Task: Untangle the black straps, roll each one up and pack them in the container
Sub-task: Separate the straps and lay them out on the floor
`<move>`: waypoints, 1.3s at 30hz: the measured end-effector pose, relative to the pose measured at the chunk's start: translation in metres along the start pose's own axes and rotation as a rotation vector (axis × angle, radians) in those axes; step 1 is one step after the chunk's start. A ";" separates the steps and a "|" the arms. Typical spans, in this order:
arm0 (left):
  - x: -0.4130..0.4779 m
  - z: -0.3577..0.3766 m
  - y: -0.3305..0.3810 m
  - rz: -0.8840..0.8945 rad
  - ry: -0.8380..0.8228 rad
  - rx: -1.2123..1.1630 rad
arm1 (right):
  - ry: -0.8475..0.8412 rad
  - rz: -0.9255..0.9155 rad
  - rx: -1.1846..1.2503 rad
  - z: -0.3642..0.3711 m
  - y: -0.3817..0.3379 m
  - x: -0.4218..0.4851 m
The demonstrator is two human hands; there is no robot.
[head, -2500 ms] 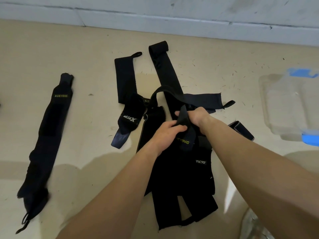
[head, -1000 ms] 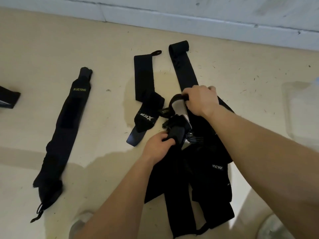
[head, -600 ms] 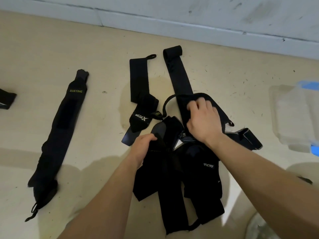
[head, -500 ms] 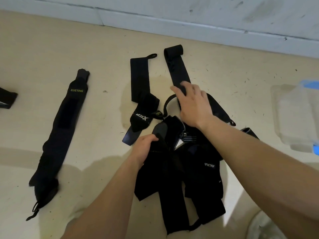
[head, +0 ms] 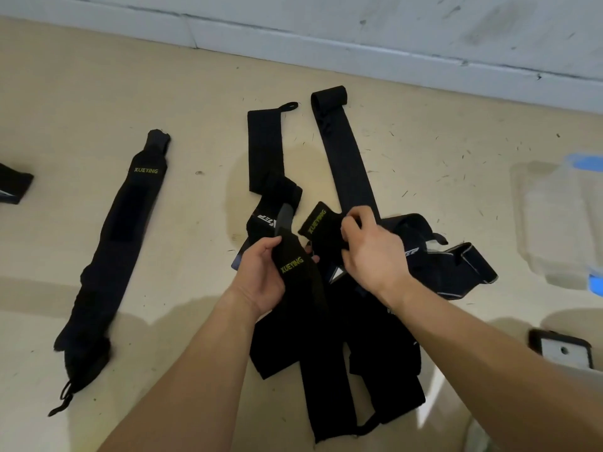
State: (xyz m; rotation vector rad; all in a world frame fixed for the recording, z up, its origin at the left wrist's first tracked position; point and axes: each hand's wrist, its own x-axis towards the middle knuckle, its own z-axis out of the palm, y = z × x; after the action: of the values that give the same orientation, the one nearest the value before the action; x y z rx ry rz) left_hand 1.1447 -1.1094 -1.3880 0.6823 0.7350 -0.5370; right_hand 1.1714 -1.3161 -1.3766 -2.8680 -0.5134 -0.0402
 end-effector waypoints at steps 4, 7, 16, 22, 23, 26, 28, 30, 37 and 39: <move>0.001 0.014 -0.007 0.007 0.049 0.071 | -0.028 0.024 0.086 -0.008 -0.012 -0.027; -0.002 0.020 -0.006 -0.023 0.077 0.113 | -0.096 0.059 0.096 -0.009 -0.014 -0.039; 0.001 0.036 -0.010 0.078 0.126 0.561 | -0.256 0.205 0.133 -0.027 0.005 -0.044; -0.021 0.058 -0.004 0.112 -0.045 0.506 | -0.167 0.300 0.478 -0.058 0.012 -0.005; -0.028 0.064 -0.001 0.124 -0.069 0.523 | -0.172 0.298 0.555 -0.069 0.010 -0.001; -0.048 0.080 0.006 0.155 -0.097 0.461 | -0.179 0.301 0.605 -0.100 0.010 0.001; -0.059 0.087 0.009 0.161 -0.122 0.369 | -0.154 0.367 0.626 -0.115 0.011 -0.003; -0.068 0.090 0.007 0.160 -0.157 0.313 | -0.130 0.442 0.720 -0.126 0.011 -0.007; -0.099 0.101 -0.001 0.230 -0.186 0.148 | -0.284 0.449 1.046 -0.157 0.002 -0.022; -0.106 0.101 -0.002 0.201 -0.159 0.186 | -0.334 0.458 1.117 -0.163 0.000 -0.027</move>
State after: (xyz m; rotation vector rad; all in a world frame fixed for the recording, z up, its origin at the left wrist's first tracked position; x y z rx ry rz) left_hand 1.1196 -1.1619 -1.2532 0.8658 0.4651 -0.4723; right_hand 1.1482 -1.3624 -1.2192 -1.8067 0.0999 0.6027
